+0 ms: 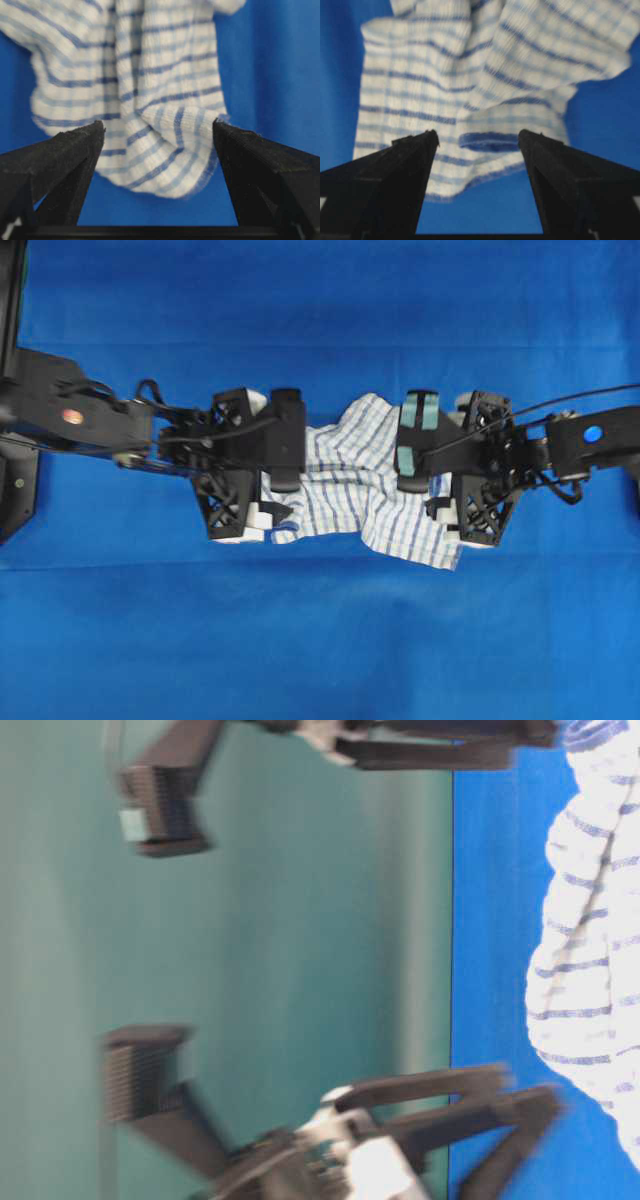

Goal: Lift the towel with both arms.

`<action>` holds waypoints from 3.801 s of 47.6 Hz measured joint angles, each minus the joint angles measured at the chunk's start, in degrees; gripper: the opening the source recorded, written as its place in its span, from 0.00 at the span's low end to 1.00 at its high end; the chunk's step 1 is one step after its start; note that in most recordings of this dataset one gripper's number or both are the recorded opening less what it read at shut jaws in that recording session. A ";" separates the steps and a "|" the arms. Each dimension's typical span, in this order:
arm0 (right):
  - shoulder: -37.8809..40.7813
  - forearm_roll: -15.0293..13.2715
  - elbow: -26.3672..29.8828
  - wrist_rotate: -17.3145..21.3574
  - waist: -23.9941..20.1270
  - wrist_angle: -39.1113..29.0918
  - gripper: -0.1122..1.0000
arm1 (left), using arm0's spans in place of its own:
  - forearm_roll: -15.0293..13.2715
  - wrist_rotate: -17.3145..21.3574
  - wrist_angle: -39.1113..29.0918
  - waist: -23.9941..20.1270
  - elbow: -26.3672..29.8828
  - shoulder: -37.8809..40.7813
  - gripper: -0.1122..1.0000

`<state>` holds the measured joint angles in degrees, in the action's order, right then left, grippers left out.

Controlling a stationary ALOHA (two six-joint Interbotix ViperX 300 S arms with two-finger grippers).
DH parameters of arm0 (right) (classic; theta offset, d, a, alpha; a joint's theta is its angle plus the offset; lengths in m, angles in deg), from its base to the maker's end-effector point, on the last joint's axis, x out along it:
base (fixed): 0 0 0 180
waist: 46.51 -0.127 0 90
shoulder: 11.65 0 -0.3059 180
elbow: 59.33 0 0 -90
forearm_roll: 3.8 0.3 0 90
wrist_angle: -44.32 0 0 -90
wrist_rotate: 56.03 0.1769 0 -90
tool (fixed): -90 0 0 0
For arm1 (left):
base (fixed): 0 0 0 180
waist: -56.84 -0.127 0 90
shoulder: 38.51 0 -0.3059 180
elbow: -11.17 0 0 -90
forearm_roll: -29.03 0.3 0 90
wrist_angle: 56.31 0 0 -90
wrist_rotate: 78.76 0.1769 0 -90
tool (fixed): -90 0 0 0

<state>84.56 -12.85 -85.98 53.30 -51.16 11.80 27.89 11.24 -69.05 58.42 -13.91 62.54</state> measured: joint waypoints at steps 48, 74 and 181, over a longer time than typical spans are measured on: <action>9.93 0.00 -1.14 -1.14 -0.79 10.99 0.14 | -0.09 -1.05 2.29 1.14 -0.53 8.53 0.13; -5.19 -0.53 8.35 -0.88 0.79 -3.69 0.14 | -0.09 -0.26 -15.64 -0.62 4.13 -11.25 0.13; -8.70 -6.77 37.18 -3.78 0.09 -28.65 0.70 | 0.18 -0.97 -28.74 -1.41 15.56 -30.67 0.87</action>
<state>75.86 -19.62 -48.81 49.52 -51.08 -16.85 28.07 10.28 -97.79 57.02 1.65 31.86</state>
